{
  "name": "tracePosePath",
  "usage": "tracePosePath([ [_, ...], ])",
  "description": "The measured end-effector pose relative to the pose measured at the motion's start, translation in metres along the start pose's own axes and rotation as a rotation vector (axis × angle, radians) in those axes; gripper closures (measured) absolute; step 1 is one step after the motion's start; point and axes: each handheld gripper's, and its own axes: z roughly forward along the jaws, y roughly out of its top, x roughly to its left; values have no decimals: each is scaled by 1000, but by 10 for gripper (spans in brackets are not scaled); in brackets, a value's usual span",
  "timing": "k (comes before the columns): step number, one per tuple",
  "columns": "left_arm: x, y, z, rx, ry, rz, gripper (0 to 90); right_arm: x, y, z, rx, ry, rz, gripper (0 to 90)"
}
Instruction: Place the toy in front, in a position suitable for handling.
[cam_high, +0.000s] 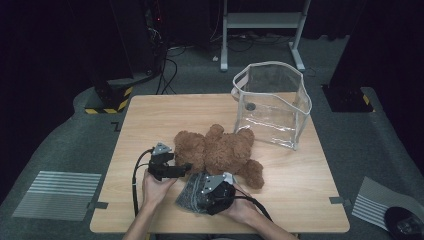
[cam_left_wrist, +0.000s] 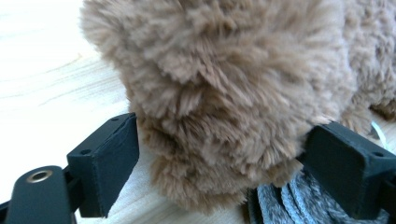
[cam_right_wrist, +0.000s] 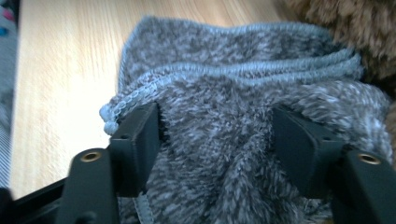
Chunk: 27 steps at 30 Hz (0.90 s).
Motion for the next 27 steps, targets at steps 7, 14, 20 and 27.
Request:
tracePosePath([
  [7,5,7,-1,-15,-4,-37,71,-1,-3,-2,18,-7,0,553],
  [14,8,10,6,3,-24,-52,53,-2,-7,-6,18,-25,-23,773],
  [20,4,12,14,41,-57,-22,109,-1,-9,-13,-7,-28,-52,807],
  [27,3,11,15,71,-74,0,337,-13,-13,-57,-109,-88,-11,809],
])
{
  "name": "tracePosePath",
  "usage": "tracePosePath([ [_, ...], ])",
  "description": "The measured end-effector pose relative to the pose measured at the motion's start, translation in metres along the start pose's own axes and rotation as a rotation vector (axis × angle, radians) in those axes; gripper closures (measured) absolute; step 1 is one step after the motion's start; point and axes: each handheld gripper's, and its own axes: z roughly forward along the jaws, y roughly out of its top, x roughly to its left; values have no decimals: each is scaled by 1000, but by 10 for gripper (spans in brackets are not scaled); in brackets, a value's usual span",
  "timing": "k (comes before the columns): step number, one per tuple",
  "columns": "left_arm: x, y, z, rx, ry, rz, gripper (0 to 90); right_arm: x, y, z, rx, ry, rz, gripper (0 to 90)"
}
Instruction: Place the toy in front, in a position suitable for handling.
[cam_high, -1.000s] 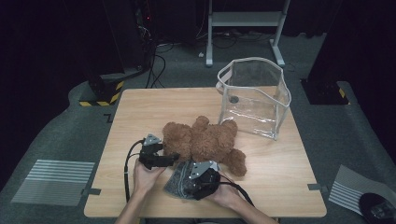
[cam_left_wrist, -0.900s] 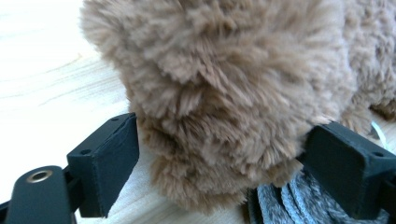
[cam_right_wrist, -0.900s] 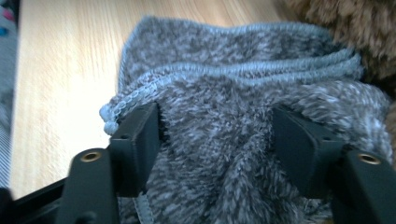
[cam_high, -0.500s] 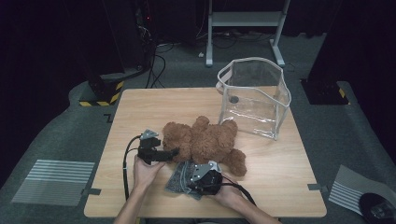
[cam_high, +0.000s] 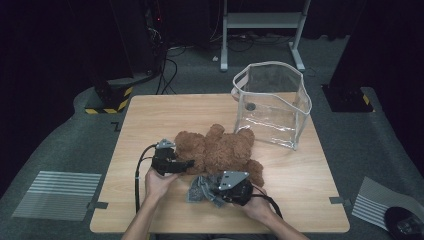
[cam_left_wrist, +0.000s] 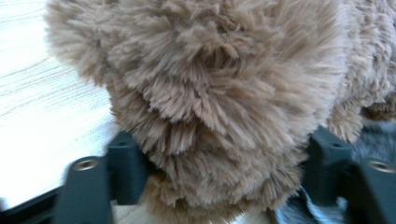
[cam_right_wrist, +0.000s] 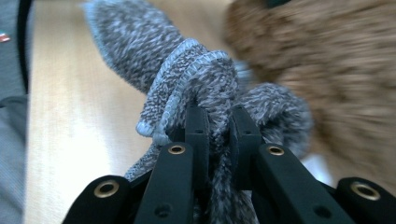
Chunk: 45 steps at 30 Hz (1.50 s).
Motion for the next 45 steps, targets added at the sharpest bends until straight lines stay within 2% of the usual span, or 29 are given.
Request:
tracePosePath([
  [6,-4,0,-1,12,-3,0,508,-13,-3,-20,-67,-106,21,811],
  [10,-5,0,-3,20,-9,1,556,-14,-2,-32,-125,-168,15,811],
  [13,-7,0,-4,22,-13,2,572,-15,-2,-34,-130,-201,16,811],
  [15,-7,0,-4,21,-14,4,576,-15,-3,-28,-102,-202,14,811],
  [16,-7,0,-5,22,-17,1,578,-15,-4,-23,-74,-203,0,811],
  [20,-5,-1,-7,21,-19,-6,581,-16,-17,-2,51,-167,5,813],
  [22,-4,-2,-10,20,-17,-9,584,-18,-28,1,81,-165,16,814],
  [24,-1,-4,-13,16,-15,-21,587,-22,-38,-4,107,-185,29,814],
  [28,1,-8,-16,9,-20,-41,589,-30,-52,-26,106,-221,78,814],
  [31,-1,-7,-15,7,-15,-36,591,-25,-48,-34,70,-243,71,814],
  [33,-2,-7,-15,9,-17,-37,594,-25,-44,-30,56,-253,68,813],
  [36,-3,-8,-14,15,-20,-29,599,-31,-40,-12,74,-255,93,812],
  [38,-5,-8,-14,16,-21,-23,603,-36,-40,-2,84,-235,125,812],
  [40,-5,-9,-13,12,-22,-28,606,-38,-38,4,92,-210,137,812],
  [42,-5,-9,-13,9,-19,-33,608,-37,-36,6,104,-186,111,812],
  [44,-4,-9,-14,8,-18,-42,610,-35,-36,4,110,-140,92,812],
  [45,-4,-9,-14,8,-18,-44,610,-32,-36,1,106,-122,65,812],
])
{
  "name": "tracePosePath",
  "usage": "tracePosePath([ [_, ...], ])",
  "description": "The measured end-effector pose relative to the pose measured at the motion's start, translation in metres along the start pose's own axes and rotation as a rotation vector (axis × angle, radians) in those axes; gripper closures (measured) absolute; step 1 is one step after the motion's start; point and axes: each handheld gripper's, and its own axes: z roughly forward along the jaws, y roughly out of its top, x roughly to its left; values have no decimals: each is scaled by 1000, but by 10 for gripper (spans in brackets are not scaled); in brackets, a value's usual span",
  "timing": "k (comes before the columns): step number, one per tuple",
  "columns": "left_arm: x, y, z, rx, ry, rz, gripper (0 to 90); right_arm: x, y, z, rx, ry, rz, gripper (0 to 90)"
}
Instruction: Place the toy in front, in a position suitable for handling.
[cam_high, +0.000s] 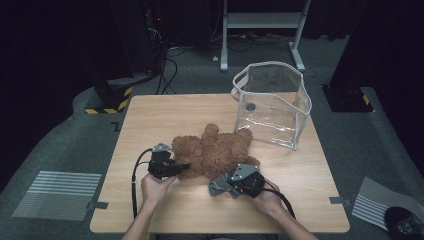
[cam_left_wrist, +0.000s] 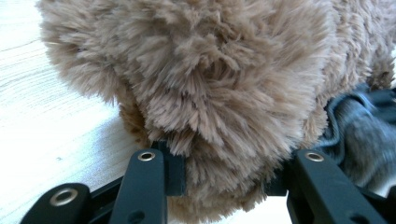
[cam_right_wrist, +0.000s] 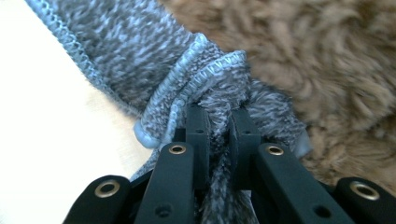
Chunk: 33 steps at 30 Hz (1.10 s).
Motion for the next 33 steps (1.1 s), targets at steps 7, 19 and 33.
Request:
tracePosePath([
  [7,-2,0,0,2,1,1,616,7,16,-28,-172,-58,-6,812],
  [19,5,-5,-4,-10,-27,-16,623,-7,-3,-15,-45,-127,31,813],
  [33,4,-7,-7,1,-39,-2,627,-51,-36,-56,-69,-270,180,814],
])
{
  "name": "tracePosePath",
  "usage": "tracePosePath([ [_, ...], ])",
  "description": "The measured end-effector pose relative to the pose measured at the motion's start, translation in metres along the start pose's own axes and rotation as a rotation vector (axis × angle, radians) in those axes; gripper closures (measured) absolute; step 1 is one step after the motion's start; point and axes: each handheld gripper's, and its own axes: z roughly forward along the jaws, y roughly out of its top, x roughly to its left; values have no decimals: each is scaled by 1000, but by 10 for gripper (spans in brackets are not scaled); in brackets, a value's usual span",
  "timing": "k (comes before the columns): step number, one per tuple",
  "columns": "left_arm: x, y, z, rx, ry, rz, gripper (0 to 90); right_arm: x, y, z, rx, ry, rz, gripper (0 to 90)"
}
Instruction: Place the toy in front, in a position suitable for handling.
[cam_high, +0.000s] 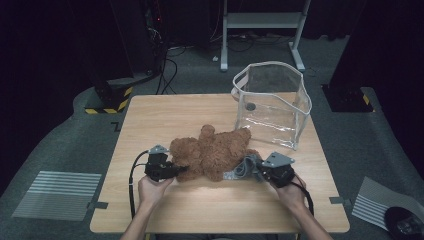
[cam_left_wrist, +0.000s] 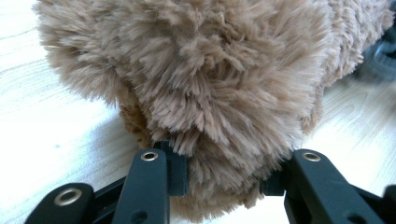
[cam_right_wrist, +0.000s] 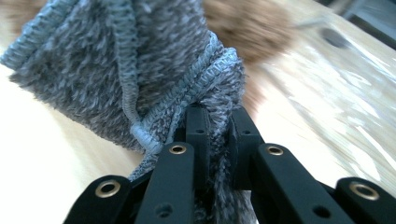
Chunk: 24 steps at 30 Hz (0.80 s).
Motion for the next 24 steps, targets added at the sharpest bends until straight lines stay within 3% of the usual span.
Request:
tracePosePath([
  [6,-1,3,1,5,0,6,628,-24,2,-25,-60,-84,60,814],
  [9,-1,3,1,4,-2,5,629,-25,14,-21,-70,-87,54,813],
  [11,0,2,1,4,-4,9,630,-20,20,-9,-45,-68,24,811],
  [13,0,2,-1,5,-4,12,630,-14,23,10,24,-43,-14,810],
  [15,1,0,-3,5,-11,10,631,-14,20,21,80,-21,-8,811],
  [18,3,-4,-5,-6,-40,8,633,-21,17,18,98,21,15,813],
  [22,4,-9,-7,-14,-77,2,639,-23,8,8,149,26,-17,813],
  [24,5,-10,-8,-11,-87,4,640,-29,3,2,148,9,5,813],
])
